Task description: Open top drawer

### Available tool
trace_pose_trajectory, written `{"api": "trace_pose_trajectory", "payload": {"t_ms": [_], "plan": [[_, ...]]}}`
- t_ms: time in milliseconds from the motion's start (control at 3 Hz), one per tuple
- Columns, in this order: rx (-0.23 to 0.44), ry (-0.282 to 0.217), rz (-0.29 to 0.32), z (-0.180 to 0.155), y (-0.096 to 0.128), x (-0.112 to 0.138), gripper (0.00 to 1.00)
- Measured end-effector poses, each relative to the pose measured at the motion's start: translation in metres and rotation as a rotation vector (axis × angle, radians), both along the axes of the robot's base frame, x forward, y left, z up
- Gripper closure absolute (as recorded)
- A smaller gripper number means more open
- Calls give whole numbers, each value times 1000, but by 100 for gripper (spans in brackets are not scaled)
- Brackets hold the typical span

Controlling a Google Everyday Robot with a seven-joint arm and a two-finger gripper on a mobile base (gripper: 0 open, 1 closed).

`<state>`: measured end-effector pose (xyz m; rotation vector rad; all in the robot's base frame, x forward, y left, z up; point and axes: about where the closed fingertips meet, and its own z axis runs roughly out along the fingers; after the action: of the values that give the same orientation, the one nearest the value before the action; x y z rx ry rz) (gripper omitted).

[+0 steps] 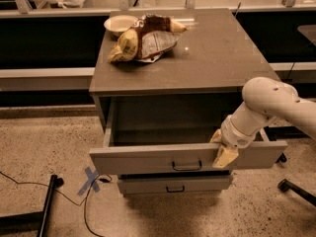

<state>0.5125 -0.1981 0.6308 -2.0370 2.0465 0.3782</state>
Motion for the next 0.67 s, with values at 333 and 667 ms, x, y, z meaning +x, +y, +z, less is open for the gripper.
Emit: {"api": "trace_pose_trajectory", "payload": {"t_ms": [333, 667], "plan": [[-3, 36, 52, 18, 8, -15, 31], [-6, 55, 61, 18, 8, -20, 4]]}}
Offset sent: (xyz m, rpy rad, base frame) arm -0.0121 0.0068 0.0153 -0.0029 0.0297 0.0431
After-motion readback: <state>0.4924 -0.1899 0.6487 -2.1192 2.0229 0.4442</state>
